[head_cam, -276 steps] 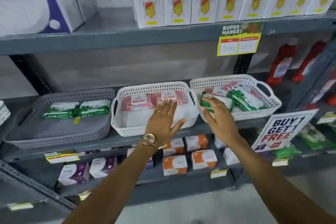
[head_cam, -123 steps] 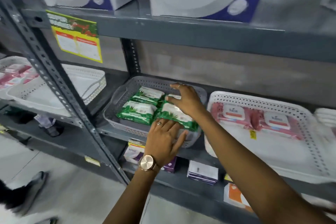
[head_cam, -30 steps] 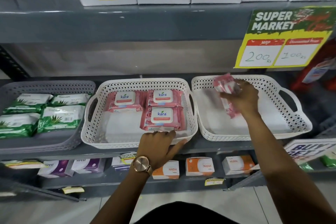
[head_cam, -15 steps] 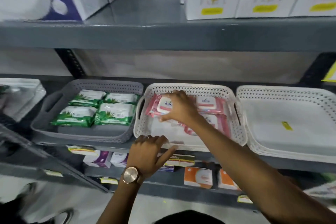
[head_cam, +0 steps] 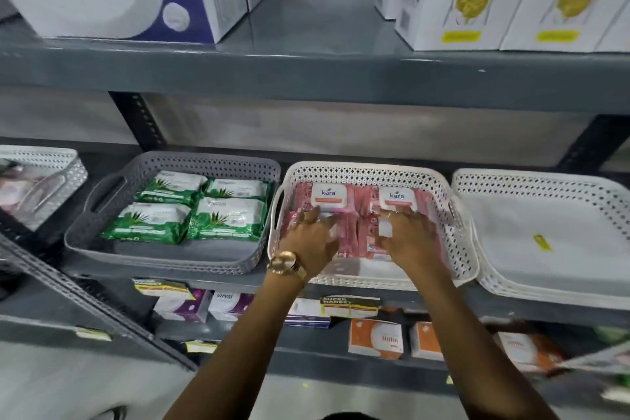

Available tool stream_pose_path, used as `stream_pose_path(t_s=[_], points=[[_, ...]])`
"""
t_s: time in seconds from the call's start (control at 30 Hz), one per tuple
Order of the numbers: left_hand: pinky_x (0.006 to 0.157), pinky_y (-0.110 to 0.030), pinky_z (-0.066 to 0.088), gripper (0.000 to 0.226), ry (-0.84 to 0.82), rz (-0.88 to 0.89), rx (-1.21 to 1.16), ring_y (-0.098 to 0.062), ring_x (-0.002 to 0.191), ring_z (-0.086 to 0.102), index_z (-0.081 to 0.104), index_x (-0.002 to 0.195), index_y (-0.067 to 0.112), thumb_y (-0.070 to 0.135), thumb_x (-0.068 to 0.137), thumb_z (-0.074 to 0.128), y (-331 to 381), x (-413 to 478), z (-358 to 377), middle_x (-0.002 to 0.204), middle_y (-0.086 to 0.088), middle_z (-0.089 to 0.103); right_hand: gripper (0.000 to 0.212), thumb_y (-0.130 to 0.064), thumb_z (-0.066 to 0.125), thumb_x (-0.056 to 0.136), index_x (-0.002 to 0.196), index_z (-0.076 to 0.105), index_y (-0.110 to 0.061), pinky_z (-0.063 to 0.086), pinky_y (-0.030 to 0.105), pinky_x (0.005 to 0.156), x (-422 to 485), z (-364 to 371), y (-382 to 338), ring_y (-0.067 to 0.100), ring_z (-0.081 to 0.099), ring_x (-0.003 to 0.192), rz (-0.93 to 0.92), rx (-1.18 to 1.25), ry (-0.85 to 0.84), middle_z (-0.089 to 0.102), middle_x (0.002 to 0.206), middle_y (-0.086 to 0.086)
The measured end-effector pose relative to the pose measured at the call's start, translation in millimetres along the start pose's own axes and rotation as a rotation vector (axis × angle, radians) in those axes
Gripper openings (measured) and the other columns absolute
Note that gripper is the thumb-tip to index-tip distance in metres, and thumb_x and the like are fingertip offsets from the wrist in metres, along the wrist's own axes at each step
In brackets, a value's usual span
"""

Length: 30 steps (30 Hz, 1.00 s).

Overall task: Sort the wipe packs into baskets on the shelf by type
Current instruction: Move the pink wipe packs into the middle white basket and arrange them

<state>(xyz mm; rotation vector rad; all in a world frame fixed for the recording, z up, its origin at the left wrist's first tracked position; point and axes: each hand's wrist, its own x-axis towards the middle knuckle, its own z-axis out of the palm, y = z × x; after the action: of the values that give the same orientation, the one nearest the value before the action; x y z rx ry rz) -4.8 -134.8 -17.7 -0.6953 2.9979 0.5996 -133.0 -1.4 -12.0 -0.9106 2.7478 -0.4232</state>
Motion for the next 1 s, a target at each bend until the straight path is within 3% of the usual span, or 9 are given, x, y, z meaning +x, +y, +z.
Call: stream_pose_path(t_s=[0.07, 0.17, 0.33, 0.53, 0.63, 0.73, 0.8, 0.87, 1.0], points=[[0.091, -0.054, 0.051, 0.037, -0.023, -0.012, -0.006, -0.037, 0.113, 0.056, 0.048, 0.126, 0.027, 0.030, 0.090, 0.046, -0.1, 12.8, 5.5, 0.132, -0.011, 0.050, 0.056, -0.028, 0.069, 0.083, 0.136, 0.049, -0.026, 0.030, 0.053, 0.113, -2.8, 4.3, 6.0, 0.033, 0.039, 0.134, 0.024, 0.043, -0.028, 0.049, 0.142, 0.008], [0.081, -0.049, 0.056, 0.028, 0.018, -0.007, 0.025, -0.036, 0.099, 0.063, 0.057, 0.114, 0.022, 0.024, 0.086, 0.052, -0.1, 17.2, 11.7, 0.118, -0.009, 0.056, 0.053, -0.020, 0.071, 0.082, 0.132, 0.054, -0.023, 0.036, 0.045, 0.109, -6.5, 3.9, 15.0, 0.029, 0.043, 0.129, 0.029, 0.058, -0.004, 0.055, 0.136, 0.006], [0.088, -0.045, 0.055, 0.041, 0.045, 0.004, 0.048, -0.033, 0.108, 0.058, 0.055, 0.126, 0.022, 0.005, 0.088, 0.058, 5.7, 14.6, 21.4, 0.121, -0.008, 0.054, 0.051, -0.016, 0.075, 0.078, 0.126, 0.060, -0.024, 0.043, 0.038, 0.101, -9.0, 4.8, 29.7, 0.026, 0.052, 0.123, -0.001, 0.048, 0.011, 0.060, 0.133, 0.003], [0.091, -0.045, 0.052, 0.038, 0.069, 0.022, 0.006, -0.032, 0.110, 0.056, 0.057, 0.124, 0.021, 0.010, 0.088, 0.061, 15.0, 10.7, 21.6, 0.124, -0.008, 0.055, 0.051, -0.021, 0.071, 0.082, 0.130, 0.056, -0.027, 0.035, 0.043, 0.111, -12.4, 7.9, 36.9, 0.025, 0.045, 0.129, -0.080, 0.017, 0.029, 0.056, 0.138, -0.001], [0.096, -0.045, 0.050, 0.054, 0.036, 0.044, -0.112, -0.030, 0.116, 0.055, 0.049, 0.133, 0.027, 0.010, 0.085, 0.065, 11.7, 11.4, 15.2, 0.134, -0.006, 0.052, 0.050, -0.033, 0.066, 0.086, 0.133, 0.053, -0.026, 0.031, 0.048, 0.114, -10.5, 7.0, 42.2, 0.025, 0.042, 0.133, -0.136, 0.029, -0.002, 0.053, 0.140, 0.000], [0.106, -0.054, 0.038, 0.050, 0.103, 0.050, -0.038, -0.029, 0.130, 0.042, 0.032, 0.142, 0.031, 0.029, 0.095, 0.047, 5.8, 28.7, 10.3, 0.148, -0.003, 0.035, 0.053, -0.047, 0.045, 0.093, 0.139, 0.043, -0.020, 0.028, 0.050, 0.117, 6.5, 1.3, 45.1, 0.027, 0.034, 0.140, -0.229, 0.044, 0.084, 0.045, 0.147, 0.006], [0.117, -0.056, 0.013, 0.056, 0.130, 0.031, 0.028, -0.027, 0.144, 0.015, 0.015, 0.148, 0.027, 0.043, 0.095, 0.025, 6.2, 47.6, 8.1, 0.158, -0.002, 0.011, 0.057, -0.045, 0.033, 0.098, 0.146, 0.029, -0.015, 0.019, 0.053, 0.120, 25.7, -2.7, 39.6, 0.033, 0.020, 0.147, -0.256, 0.032, 0.140, 0.030, 0.156, 0.010], [0.116, -0.048, -0.013, 0.062, 0.091, -0.009, 0.155, -0.021, 0.145, -0.010, -0.004, 0.149, 0.023, 0.049, 0.095, 0.012, 6.5, 63.5, 11.3, 0.156, 0.000, -0.012, 0.061, -0.043, 0.024, 0.100, 0.151, 0.011, -0.012, 0.002, 0.053, 0.122, 41.9, 0.7, 30.6, 0.035, 0.003, 0.149, -0.242, -0.013, 0.074, 0.009, 0.162, 0.010], [0.108, -0.038, -0.018, 0.068, 0.042, -0.057, 0.318, -0.025, 0.143, -0.017, -0.014, 0.148, 0.017, 0.052, 0.091, 0.002, 6.3, 80.3, 28.5, 0.157, -0.008, -0.018, 0.065, -0.047, 0.014, 0.099, 0.150, -0.011, -0.014, -0.014, 0.049, 0.116, 56.9, 19.7, 31.9, 0.033, -0.017, 0.147, -0.203, -0.115, -0.033, -0.014, 0.161, 0.007]])
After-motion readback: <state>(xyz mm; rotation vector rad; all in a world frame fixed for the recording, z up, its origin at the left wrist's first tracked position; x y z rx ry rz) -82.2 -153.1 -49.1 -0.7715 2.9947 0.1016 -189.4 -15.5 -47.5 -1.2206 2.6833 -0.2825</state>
